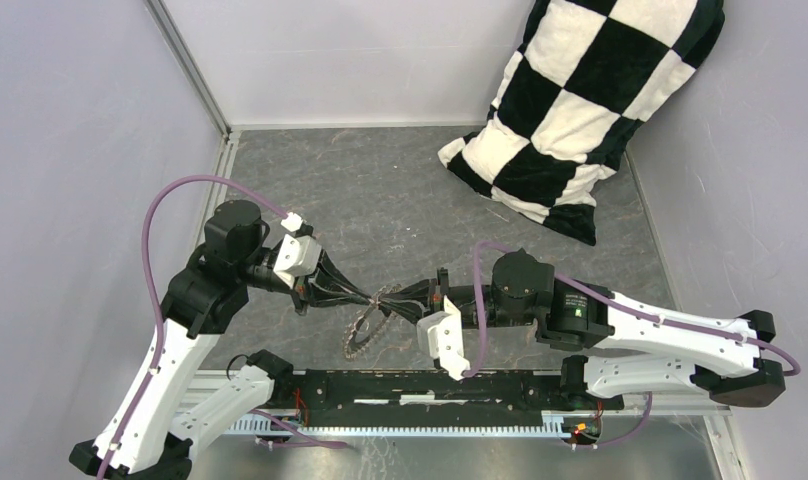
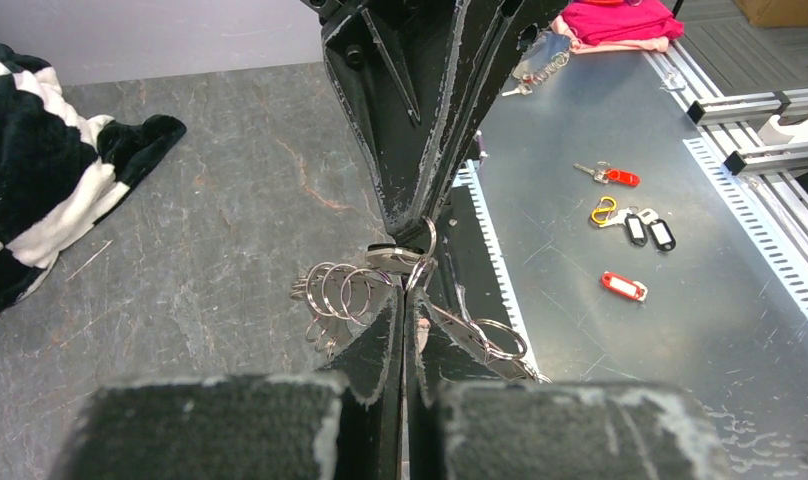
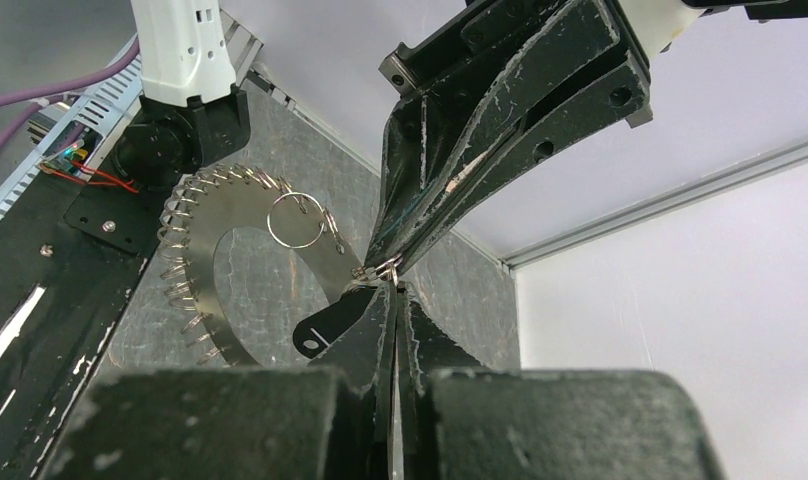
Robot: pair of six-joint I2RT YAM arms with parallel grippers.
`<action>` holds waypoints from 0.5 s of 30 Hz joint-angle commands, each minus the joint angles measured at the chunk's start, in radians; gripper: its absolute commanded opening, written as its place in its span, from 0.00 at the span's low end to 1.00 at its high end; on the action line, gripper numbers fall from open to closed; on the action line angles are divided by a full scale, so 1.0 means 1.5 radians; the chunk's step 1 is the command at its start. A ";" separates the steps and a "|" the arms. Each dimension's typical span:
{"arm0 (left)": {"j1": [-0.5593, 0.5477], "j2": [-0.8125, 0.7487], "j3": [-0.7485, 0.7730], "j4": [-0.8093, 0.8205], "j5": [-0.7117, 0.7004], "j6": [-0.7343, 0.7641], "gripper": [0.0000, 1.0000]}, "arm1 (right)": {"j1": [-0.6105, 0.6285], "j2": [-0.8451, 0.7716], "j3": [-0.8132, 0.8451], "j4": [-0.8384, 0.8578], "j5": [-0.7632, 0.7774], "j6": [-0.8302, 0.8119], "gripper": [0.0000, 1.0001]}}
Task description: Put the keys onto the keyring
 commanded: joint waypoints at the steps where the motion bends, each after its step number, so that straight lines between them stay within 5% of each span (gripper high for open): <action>1: -0.003 -0.001 0.014 0.010 0.040 0.028 0.02 | 0.003 0.006 0.031 0.053 -0.001 0.004 0.00; 15: -0.003 -0.002 0.020 0.009 0.068 0.029 0.02 | 0.004 0.043 0.073 0.028 0.005 0.019 0.00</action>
